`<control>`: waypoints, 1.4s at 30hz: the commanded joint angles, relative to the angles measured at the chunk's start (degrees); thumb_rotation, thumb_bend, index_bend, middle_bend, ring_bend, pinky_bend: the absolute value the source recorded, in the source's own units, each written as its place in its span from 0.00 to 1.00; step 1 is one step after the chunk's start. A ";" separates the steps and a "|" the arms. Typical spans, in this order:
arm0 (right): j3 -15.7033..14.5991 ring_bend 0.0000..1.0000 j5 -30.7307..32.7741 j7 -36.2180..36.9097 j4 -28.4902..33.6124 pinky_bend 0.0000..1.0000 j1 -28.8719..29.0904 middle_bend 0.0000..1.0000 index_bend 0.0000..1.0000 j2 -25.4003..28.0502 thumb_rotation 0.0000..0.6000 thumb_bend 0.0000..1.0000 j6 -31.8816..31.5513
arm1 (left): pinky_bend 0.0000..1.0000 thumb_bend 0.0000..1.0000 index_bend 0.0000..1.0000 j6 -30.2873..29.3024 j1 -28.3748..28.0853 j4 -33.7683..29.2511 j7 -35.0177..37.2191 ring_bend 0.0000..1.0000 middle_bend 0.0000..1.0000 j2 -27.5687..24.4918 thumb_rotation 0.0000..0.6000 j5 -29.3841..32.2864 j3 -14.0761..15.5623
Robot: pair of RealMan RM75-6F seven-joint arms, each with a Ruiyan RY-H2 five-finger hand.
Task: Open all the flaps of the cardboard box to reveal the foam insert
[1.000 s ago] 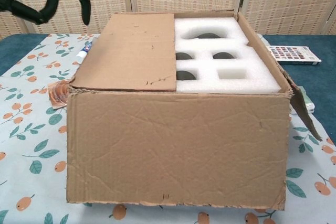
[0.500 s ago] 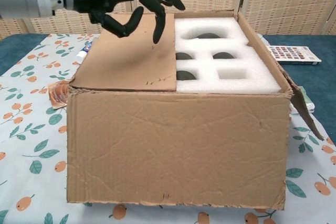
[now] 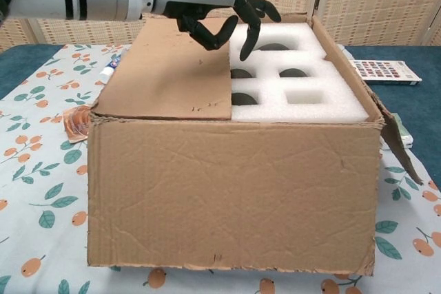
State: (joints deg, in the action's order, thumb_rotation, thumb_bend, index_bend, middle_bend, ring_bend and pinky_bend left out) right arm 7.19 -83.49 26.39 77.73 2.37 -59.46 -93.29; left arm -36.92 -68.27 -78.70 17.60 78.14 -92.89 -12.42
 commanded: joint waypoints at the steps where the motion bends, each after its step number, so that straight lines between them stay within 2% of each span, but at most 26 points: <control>1: -0.04 0.01 -0.21 1.14 -0.49 0.00 0.19 0.00 0.42 0.20 0.38 0.64 0.90 | 0.00 1.00 0.54 0.84 -1.58 2.42 0.73 0.00 0.07 1.64 1.00 0.72 0.42; 9: 0.39 0.00 0.52 3.54 -1.80 0.00 0.33 0.00 0.42 0.32 0.39 0.64 2.86 | 0.00 1.00 0.57 0.74 -3.58 6.90 2.85 0.00 0.07 3.85 1.00 0.91 1.95; 19: 0.60 0.01 0.46 4.19 -1.94 0.00 0.20 0.00 0.42 0.45 0.38 0.64 3.61 | 0.00 1.00 0.61 0.34 -4.54 8.60 3.14 0.00 0.07 5.13 1.00 1.71 3.56; 27: 0.60 0.00 0.32 4.86 -2.14 0.00 0.21 0.00 0.42 0.56 0.39 0.64 4.37 | 0.00 1.00 0.61 0.28 -5.20 10.11 2.04 0.00 0.07 6.58 1.00 2.26 4.51; 42: 0.67 0.00 0.00 4.94 -1.92 0.00 0.03 0.00 0.42 0.63 0.39 0.64 4.62 | 0.00 1.00 0.65 -0.35 -4.38 10.17 -3.01 0.00 0.07 5.84 1.00 4.92 5.15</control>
State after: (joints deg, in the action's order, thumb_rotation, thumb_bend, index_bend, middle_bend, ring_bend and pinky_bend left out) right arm 7.86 -83.49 31.34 75.81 2.40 -58.84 -88.67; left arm -37.25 -72.77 -68.45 14.80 84.10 -88.15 -7.35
